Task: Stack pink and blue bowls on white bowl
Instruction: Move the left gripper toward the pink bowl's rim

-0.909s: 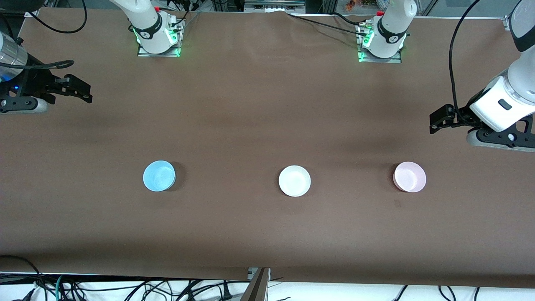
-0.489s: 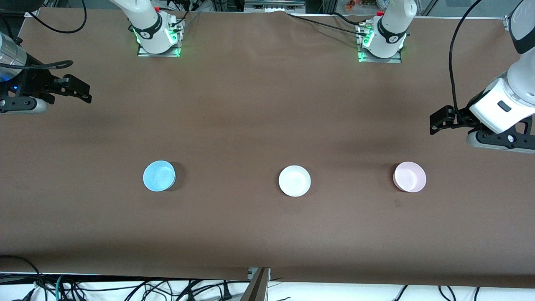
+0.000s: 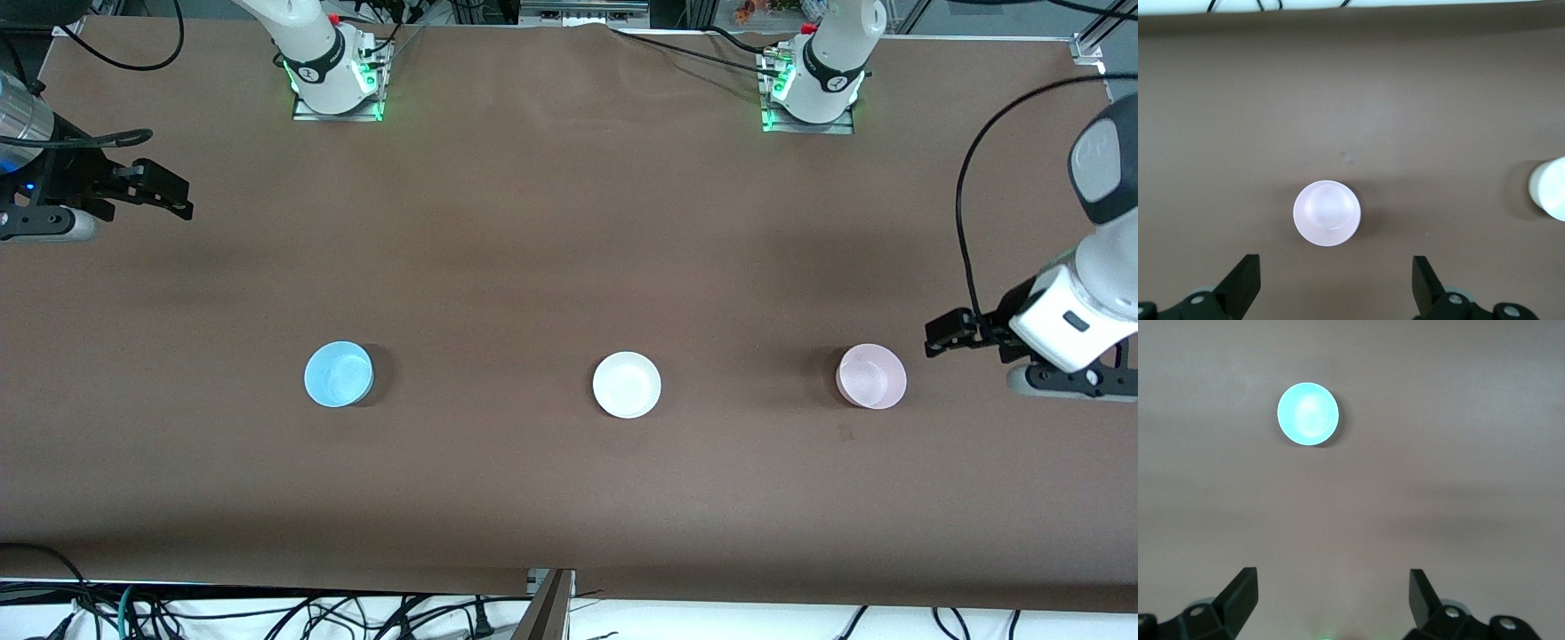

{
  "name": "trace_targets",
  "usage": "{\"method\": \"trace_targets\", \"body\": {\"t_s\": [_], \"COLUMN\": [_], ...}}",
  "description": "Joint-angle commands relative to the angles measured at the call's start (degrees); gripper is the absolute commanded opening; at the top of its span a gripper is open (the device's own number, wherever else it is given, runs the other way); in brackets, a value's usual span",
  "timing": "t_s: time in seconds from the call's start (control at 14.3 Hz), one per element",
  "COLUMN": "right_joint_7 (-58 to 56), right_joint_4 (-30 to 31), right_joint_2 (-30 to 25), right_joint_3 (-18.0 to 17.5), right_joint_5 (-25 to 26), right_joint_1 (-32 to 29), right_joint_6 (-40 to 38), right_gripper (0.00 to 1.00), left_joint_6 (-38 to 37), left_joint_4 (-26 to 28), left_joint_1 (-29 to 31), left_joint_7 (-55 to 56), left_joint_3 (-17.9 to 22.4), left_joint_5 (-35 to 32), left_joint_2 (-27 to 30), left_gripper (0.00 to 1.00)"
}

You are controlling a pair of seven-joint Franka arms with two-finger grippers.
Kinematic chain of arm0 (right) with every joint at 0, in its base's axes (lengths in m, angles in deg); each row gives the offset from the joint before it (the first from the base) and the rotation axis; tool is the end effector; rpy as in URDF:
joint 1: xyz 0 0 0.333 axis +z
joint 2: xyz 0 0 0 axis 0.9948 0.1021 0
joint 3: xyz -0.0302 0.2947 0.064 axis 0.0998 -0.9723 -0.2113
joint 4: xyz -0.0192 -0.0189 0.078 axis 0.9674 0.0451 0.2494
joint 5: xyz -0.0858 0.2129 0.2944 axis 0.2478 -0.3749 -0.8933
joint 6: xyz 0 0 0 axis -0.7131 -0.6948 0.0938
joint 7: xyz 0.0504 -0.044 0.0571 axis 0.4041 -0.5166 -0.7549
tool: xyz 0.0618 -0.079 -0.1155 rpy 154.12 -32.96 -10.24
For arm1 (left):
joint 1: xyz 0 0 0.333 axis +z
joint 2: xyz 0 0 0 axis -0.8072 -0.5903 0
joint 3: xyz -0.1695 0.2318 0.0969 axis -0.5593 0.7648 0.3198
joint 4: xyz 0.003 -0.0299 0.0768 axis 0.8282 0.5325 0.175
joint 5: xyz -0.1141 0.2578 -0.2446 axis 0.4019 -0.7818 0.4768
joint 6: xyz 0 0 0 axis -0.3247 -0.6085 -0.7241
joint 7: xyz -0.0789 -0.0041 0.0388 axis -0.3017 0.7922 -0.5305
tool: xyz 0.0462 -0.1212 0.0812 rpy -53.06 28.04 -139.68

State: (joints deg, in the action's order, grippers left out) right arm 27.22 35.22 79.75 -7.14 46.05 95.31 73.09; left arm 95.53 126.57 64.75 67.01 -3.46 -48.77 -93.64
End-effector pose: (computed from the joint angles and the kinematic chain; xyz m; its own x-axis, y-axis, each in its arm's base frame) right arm 0.5345 0.0333 0.5449 0.9967 0.0349 -0.0739 0.0358 -0.9993 0.0115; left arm 0.6545 -0.0029 0.4486 0.9994 -0.0174 0.0307 -0.0178 -0.9998 0.0114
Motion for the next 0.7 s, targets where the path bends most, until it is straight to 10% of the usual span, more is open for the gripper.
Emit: {"method": "trace_targets", "body": {"t_s": [0.0, 0.63], "right_joint_7": [0.1, 0.8], "right_joint_4": [-1.0, -1.8], "right_joint_2": [0.2, 1.7], "right_joint_3": [-0.1, -0.2], "right_joint_5": [-0.2, -2.5], "right_joint_1": [-0.4, -0.4], "right_joint_6": [-0.1, 0.0], "right_gripper": [1.00, 1.00], "left_joint_6": [4.9, 23.3], "left_joint_4": [0.8, 8.7], "left_joint_1": [4.9, 8.8], "left_joint_7": [-1.5, -5.0], "left_joint_3": [-0.6, -0.2], "left_joint_5": [-0.6, -1.8], "left_joint_2": [-3.0, -12.4], "left_gripper": [1.00, 1.00]}}
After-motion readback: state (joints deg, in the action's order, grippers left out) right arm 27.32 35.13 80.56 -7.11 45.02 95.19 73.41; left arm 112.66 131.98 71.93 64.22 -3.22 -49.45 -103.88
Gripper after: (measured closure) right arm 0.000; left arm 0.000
